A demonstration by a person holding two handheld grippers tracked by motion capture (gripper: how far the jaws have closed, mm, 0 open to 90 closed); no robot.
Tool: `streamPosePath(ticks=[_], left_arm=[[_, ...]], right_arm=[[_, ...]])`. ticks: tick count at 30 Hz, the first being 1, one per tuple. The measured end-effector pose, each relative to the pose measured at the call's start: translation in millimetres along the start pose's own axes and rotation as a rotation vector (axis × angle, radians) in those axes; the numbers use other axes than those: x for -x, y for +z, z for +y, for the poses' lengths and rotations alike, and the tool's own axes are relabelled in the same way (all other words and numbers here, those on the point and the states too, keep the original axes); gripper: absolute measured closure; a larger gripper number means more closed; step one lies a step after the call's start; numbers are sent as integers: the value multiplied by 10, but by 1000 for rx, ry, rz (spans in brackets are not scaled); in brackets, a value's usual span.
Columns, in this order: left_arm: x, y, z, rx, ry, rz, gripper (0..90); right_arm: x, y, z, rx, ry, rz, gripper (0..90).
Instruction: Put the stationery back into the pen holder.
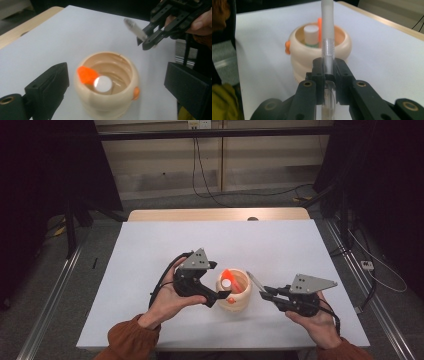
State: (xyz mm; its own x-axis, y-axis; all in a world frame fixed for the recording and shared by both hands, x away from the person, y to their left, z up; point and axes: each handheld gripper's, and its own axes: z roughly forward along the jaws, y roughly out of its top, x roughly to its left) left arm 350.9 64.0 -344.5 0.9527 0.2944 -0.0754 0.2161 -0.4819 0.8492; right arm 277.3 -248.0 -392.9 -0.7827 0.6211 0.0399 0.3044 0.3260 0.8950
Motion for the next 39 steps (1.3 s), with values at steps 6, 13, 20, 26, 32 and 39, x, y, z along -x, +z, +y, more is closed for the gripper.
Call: streamPosePath(ticks=[6, 13, 20, 26, 32, 39], left_arm=[[-79, -69, -149, 13, -17, 30, 49], [-120, -148, -264, 28, -35, 74, 50], [-165, -200, -441, 19, -69, 109, 49], [-239, -243, -641, 15, -122, 150, 49], [-255, -288, -792, 26, -137, 188, 49], [-242, -364, -884, 26, -144, 223, 49]], right_arm=[[47, 80, 105, 63, 31, 3, 804], [57, 197, 261, 141, 53, 20, 804], [75, 312, 398, 181, 73, 32, 804], [122, 461, 485, 215, 95, 31, 804], [157, 626, 516, 249, 118, 29, 804], [175, 729, 505, 287, 119, 10, 804]])
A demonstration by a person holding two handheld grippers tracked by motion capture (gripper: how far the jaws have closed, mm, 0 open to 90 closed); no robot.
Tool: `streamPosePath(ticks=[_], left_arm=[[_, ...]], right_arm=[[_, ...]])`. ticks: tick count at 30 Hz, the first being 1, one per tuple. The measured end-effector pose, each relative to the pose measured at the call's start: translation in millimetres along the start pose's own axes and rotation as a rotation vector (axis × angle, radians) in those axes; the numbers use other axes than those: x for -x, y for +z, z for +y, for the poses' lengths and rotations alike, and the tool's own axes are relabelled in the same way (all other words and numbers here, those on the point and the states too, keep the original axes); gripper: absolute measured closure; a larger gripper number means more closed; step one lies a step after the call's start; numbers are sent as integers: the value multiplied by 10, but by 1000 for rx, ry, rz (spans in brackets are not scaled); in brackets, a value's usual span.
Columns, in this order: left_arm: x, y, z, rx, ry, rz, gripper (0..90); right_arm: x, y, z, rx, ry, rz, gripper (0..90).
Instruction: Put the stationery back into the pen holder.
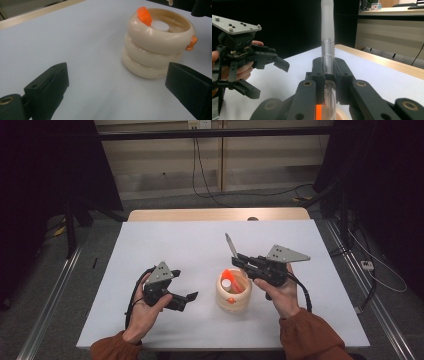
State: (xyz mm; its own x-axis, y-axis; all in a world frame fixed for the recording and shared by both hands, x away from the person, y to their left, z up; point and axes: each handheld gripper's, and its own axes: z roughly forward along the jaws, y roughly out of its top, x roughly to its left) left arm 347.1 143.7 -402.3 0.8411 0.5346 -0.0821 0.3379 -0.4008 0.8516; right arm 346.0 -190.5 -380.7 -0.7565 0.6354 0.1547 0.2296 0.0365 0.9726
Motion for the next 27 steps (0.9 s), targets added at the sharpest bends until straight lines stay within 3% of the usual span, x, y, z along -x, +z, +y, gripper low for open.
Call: streamPosePath(ticks=[4, 7, 12, 27], left_arm=[[-25, -5, -58, -9, -29, -14, 45], [-21, 9, -97, -26, -22, -9, 47], [-17, 1, -127, -12, -28, -8, 48], [-27, 8, -179, -13, -38, -6, 48]], right_arm=[[2, 27, -63, -4, 3, 12, 804], [-38, 42, -141, 1, -10, 19, 803], [-22, 57, -257, -21, 14, 23, 803], [-22, 0, -450, -74, -9, 26, 793]])
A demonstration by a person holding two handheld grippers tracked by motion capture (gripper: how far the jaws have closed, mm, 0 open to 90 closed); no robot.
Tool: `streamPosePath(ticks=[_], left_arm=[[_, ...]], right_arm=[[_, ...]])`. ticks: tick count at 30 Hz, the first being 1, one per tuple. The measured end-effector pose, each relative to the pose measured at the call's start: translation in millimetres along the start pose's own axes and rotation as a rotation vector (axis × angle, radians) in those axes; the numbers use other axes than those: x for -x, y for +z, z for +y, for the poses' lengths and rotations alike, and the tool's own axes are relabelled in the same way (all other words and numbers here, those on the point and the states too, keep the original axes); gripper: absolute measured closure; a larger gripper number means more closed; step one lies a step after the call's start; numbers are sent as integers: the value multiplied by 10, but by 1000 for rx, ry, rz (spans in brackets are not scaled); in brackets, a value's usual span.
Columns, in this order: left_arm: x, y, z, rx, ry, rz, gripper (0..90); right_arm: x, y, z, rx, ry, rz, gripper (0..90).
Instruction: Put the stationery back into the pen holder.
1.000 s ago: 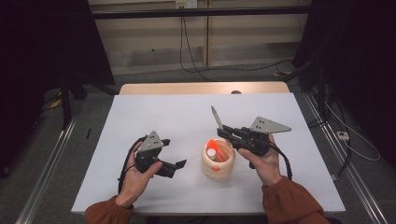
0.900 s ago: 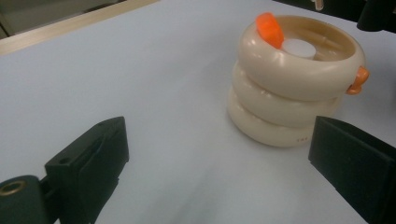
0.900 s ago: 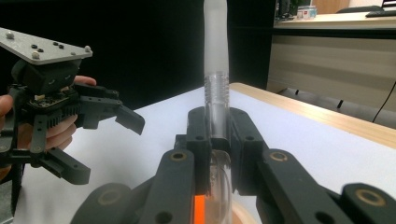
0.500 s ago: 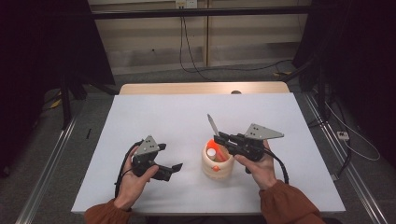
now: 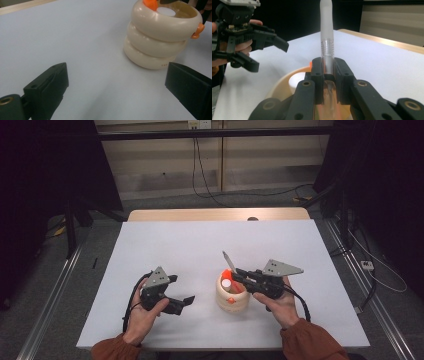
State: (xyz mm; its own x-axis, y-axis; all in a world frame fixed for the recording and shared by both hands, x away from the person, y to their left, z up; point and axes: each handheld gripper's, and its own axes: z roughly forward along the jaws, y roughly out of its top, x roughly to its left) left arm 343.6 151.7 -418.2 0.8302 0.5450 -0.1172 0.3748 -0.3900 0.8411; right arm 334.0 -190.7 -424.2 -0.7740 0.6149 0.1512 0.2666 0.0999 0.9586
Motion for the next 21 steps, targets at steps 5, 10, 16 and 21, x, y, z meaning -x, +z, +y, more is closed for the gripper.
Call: streamPosePath(ticks=[5, 10, 16, 21], left_arm=[[-13, 1, -2, 1, -2, 0, 48], [-9, -2, -3, 12, -8, -3, 48], [-12, -8, 0, 16, 2, 4, 48], [-7, -15, 4, 23, -6, 11, 48]], right_arm=[[-20, -13, -21, -16, -9, -3, 786], [0, -28, -26, -16, -4, -6, 755], [-5, -59, 0, -4, -3, -17, 673], [12, -97, 44, 7, 10, -47, 511]])
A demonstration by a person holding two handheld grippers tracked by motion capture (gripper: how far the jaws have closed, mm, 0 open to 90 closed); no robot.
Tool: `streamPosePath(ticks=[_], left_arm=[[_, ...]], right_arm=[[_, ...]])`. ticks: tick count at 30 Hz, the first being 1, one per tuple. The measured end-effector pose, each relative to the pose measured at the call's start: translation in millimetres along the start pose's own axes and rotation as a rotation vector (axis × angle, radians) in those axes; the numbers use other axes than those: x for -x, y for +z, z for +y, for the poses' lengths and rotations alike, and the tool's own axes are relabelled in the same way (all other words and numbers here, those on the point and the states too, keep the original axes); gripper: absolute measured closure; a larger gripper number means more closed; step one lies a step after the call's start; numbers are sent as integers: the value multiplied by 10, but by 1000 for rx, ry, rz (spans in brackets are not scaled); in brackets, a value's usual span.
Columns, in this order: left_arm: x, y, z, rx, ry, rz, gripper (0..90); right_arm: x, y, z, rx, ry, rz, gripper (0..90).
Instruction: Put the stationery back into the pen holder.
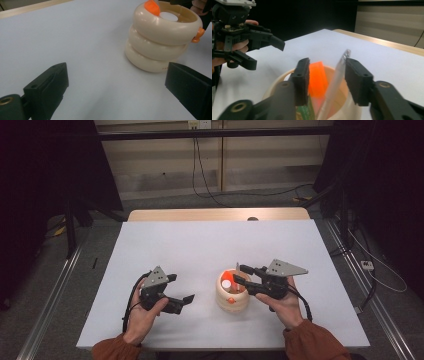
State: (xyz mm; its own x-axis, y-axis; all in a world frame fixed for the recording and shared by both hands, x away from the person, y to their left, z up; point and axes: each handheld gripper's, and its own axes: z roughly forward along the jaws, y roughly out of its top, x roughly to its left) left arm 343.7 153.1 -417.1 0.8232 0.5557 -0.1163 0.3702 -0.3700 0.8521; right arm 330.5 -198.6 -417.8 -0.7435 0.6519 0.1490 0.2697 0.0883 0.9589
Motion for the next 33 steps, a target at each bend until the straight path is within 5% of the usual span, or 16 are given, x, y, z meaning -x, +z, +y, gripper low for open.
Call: streamPosePath(ticks=[8, 12, 27, 33], left_arm=[[-10, -28, 5, 5, -12, 39, 58], [0, -63, 12, 13, -24, 49, 58], [60, -222, -41, 15, -7, 84, 58], [70, -286, -85, 10, 8, 97, 58]], right_arm=[[30, -35, 63, -25, 25, -58, 177], [44, -99, 56, -31, 36, -90, 86], [87, -464, -108, -71, 38, -185, 38], [59, -557, -108, -72, 4, -233, 39]])
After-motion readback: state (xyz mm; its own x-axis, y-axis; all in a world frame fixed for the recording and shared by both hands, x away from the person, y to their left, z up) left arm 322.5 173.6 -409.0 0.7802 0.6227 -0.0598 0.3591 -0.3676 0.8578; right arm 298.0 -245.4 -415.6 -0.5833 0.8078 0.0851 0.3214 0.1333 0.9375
